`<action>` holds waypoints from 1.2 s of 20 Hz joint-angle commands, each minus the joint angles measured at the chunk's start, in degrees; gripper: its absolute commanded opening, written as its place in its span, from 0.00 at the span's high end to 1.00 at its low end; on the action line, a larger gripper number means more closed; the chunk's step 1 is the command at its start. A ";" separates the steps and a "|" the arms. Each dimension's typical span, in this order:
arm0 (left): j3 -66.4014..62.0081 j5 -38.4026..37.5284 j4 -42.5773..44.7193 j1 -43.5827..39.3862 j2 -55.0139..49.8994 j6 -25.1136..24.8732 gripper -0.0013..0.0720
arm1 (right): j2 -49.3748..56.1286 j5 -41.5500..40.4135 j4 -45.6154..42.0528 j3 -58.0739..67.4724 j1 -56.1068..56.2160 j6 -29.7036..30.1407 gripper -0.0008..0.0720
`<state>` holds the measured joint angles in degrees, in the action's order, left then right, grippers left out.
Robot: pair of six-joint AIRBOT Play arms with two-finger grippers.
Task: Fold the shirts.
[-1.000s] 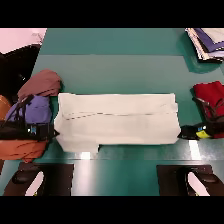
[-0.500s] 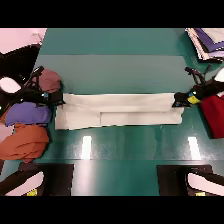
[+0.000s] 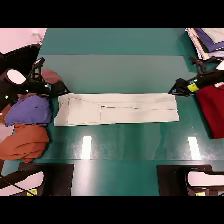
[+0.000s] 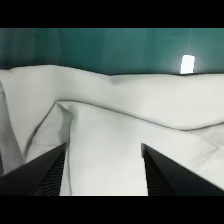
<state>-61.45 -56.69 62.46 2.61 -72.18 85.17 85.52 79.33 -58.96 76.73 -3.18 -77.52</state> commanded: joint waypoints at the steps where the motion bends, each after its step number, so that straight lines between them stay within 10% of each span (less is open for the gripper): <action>1: -2.45 -6.19 -1.79 -0.02 -0.13 0.28 0.25 | -4.00 1.27 3.45 -5.64 -8.68 3.80 0.35; 4: -2.45 -5.66 -3.74 -1.84 -0.17 -0.04 0.94 | -5.09 1.79 3.96 -13.42 -16.94 6.54 0.26; 17: -2.93 5.73 -4.20 -22.69 -4.44 7.89 0.95 | 12.31 1.62 14.19 -11.39 -10.29 15.10 0.28; 18: -3.45 6.75 -4.68 -23.63 -5.79 7.89 0.95 | 12.28 1.73 14.21 -10.60 -9.42 15.10 0.40; 20: -6.38 6.71 -4.85 -25.31 -9.29 7.89 0.95 | 12.26 3.93 14.45 -8.20 -8.13 15.26 0.96; 24: -13.38 5.99 -5.14 -28.85 -17.38 7.87 0.95 | 7.80 8.17 16.17 0.04 -4.33 13.44 0.97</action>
<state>-70.70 -50.70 57.71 -23.66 -84.53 92.79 95.74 84.73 -44.51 71.72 -10.31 -62.54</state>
